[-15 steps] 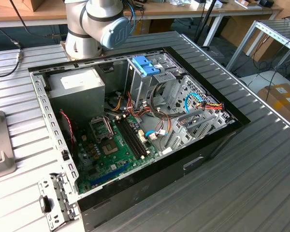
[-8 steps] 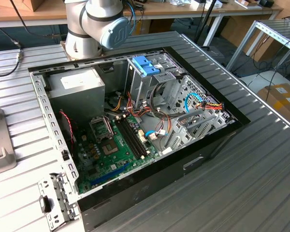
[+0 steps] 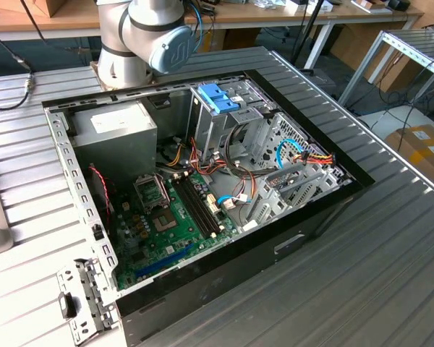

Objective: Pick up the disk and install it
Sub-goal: 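Pick up the disk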

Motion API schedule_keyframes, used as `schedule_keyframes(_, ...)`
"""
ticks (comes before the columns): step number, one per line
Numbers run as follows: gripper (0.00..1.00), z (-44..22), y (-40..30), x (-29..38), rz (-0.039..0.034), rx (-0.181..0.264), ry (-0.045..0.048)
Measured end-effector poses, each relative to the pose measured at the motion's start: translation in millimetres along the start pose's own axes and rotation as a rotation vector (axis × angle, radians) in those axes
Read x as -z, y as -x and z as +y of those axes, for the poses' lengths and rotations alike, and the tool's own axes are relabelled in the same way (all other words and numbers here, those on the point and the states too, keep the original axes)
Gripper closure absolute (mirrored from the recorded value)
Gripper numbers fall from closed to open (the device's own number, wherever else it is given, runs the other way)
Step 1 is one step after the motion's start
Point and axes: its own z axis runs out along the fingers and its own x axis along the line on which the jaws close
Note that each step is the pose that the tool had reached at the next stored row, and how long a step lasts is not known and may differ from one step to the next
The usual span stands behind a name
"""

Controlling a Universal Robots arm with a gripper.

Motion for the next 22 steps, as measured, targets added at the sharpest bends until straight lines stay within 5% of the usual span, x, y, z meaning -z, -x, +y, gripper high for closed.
schedule_keyframes(9,0.63,0.8,1.2,17.9,-0.0065,0.000,-0.0002)
schedule_keyframes(22,0.63,1.5,1.9,32.9,-0.0115,0.001,-0.0002)
